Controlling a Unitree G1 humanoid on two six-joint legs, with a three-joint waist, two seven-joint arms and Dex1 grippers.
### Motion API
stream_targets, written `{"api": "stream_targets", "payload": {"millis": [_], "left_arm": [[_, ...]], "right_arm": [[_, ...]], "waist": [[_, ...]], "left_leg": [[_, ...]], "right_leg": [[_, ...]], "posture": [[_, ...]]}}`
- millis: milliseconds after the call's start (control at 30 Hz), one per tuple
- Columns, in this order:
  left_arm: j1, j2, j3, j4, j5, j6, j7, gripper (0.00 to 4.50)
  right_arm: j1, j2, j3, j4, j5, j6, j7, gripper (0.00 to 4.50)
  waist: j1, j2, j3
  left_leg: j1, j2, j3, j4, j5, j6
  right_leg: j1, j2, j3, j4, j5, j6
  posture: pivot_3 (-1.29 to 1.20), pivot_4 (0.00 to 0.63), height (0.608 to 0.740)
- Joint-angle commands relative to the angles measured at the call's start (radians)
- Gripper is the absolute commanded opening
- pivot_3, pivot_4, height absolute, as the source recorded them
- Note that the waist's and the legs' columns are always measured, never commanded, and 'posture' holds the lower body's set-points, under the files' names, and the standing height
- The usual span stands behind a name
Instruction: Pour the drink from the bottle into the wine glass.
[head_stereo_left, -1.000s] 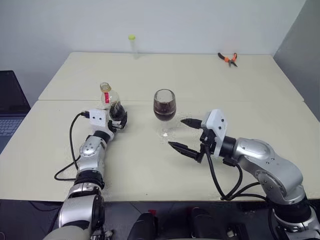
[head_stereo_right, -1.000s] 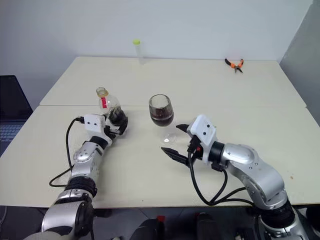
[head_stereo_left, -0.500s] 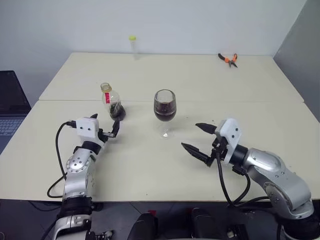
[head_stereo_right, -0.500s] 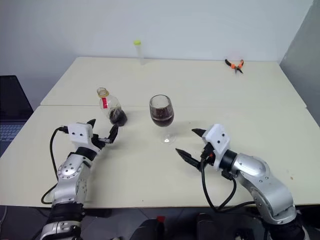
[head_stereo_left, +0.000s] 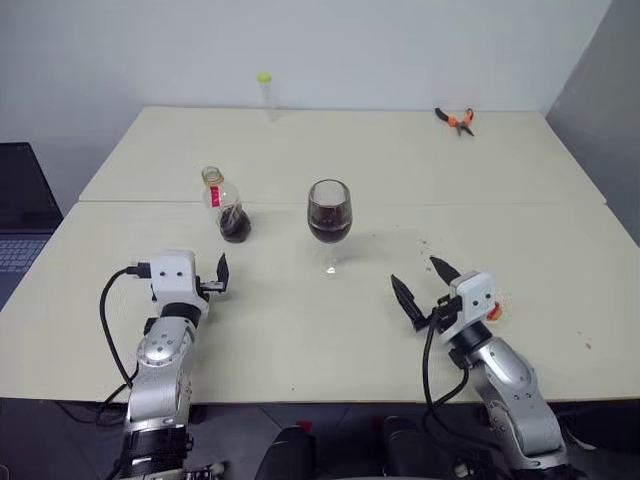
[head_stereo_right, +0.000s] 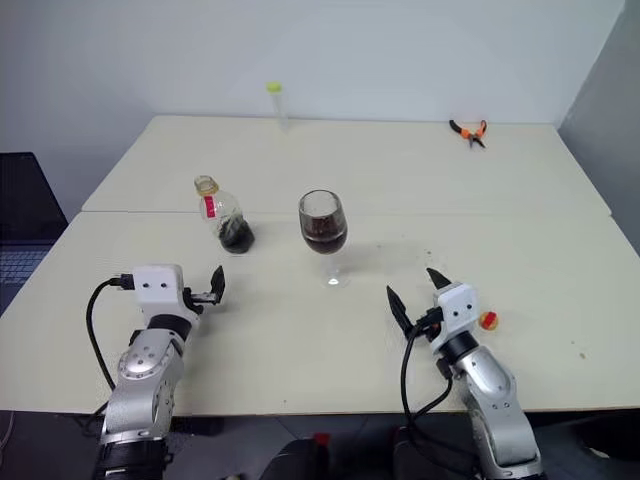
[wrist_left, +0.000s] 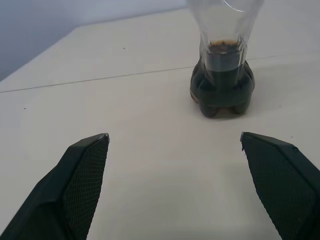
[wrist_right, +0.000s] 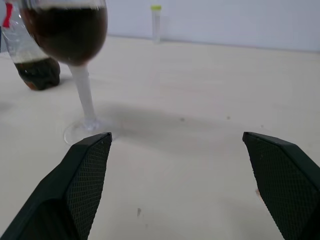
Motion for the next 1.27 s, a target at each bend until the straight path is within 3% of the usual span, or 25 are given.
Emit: {"api": "stream_targets", "payload": {"millis": [33,267,433,1267], "left_arm": [[0.021,-0.005,-0.031,-0.061,-0.001,-0.066,-0.04,4.45],[0.052,-0.003,-0.075,-0.097,-0.038,-0.077,-0.138,4.45],[0.038,-0.004,-0.077,-0.09,-0.037,-0.069,-0.15,4.45],[0.057,-0.007,-0.08,-0.034,-0.032,-0.103,-0.172,4.45]], "right_arm": [[-0.001,0.023,0.0,0.002,0.01,-0.033,0.0,4.5],[0.014,0.087,-0.032,0.005,0.04,-0.013,-0.051,4.5],[0.009,0.082,-0.043,0.024,-0.018,-0.075,-0.068,4.5],[-0.007,0.088,-0.05,0.039,0.021,-0.059,-0.024,4.5]], "waist": [[0.0,0.0,0.0],[0.0,0.001,0.0],[0.0,0.001,0.0],[0.0,0.001,0.0]], "left_leg": [[0.0,0.0,0.0,0.0,0.0,0.0],[0.0,0.0,0.0,0.0,-0.001,0.001],[0.0,0.0,0.0,0.0,-0.001,0.002],[0.0,0.0,0.0,0.0,-0.001,0.002]], "right_leg": [[0.0,0.0,0.0,0.0,0.0,0.0],[0.0,0.0,0.0,0.0,0.0,0.0],[0.0,0.0,0.0,0.0,0.0,0.0],[0.0,0.0,0.0,0.0,0.0,0.0]], "posture": [[0.0,0.15,0.74],[0.0,0.15,0.74],[0.0,0.15,0.74],[0.0,0.15,0.74]]}}
